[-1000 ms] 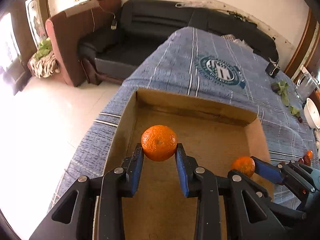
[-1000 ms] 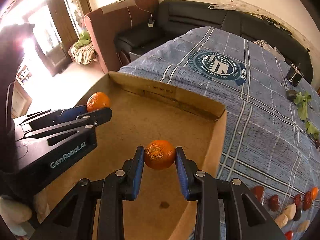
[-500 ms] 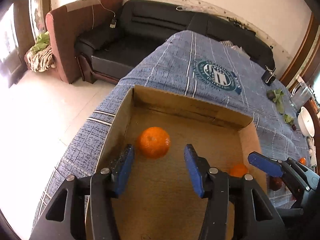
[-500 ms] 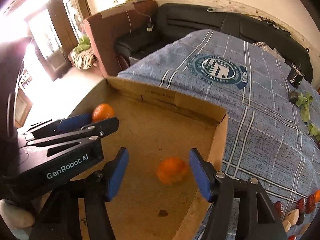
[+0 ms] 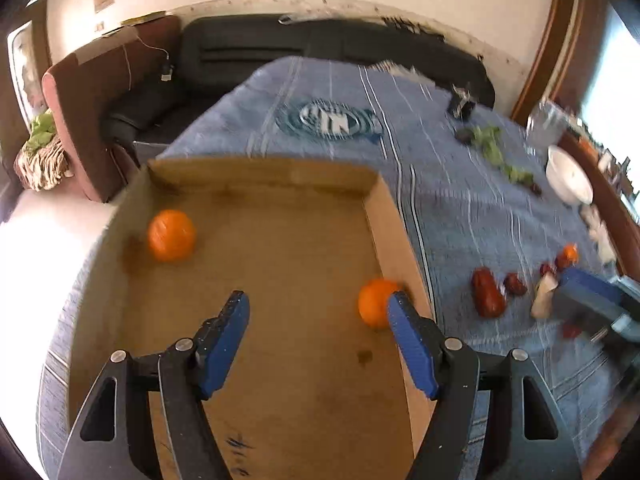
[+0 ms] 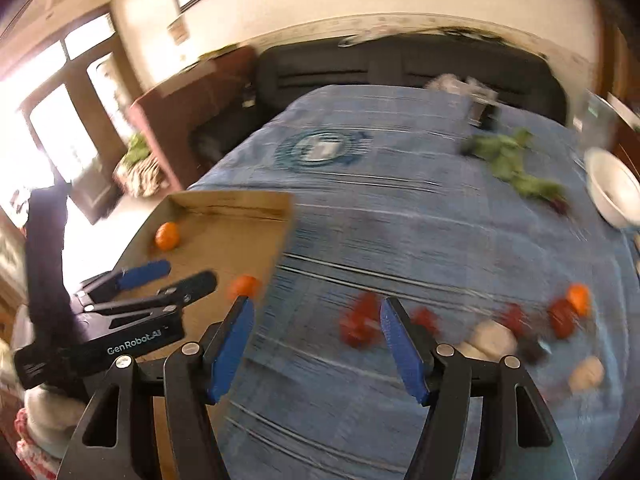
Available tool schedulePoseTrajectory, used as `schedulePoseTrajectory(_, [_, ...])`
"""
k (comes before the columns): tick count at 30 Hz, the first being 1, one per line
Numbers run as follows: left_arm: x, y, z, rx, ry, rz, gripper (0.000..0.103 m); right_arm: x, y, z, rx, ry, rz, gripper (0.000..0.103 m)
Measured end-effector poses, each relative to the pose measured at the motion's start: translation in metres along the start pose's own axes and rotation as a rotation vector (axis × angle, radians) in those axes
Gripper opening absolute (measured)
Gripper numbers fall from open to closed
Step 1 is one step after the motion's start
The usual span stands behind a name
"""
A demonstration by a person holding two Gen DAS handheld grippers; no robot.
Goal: Organize fruits
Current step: 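Carry both oranges into the cardboard box and open both grippers, then grasp a white cylinder with the left gripper while the right gripper grasps another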
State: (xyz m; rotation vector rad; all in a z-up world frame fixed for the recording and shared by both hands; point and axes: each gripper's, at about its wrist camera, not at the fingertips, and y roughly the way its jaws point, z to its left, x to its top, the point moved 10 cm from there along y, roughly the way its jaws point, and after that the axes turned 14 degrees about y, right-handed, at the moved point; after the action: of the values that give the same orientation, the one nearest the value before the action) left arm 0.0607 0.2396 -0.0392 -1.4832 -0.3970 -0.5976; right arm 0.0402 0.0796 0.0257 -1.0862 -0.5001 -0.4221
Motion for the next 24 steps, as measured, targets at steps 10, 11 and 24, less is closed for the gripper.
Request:
schedulePoseTrajectory(10, [-0.034, -0.004, 0.000, -0.009, 0.034, 0.097, 0.071, 0.005, -0.067, -0.137, -0.128, 0.179, -0.097, 0.074])
schedulePoseTrajectory(11, [-0.033, -0.006, 0.001, -0.015, 0.026, 0.090, 0.071, 0.003, -0.072, -0.147, -0.135, 0.194, -0.102, 0.074])
schedulePoseTrajectory(24, [0.025, -0.099, -0.088, -0.081, 0.122, -0.230, 0.086, -0.007, -0.067, -0.216, -0.188, 0.298, -0.100, 0.075])
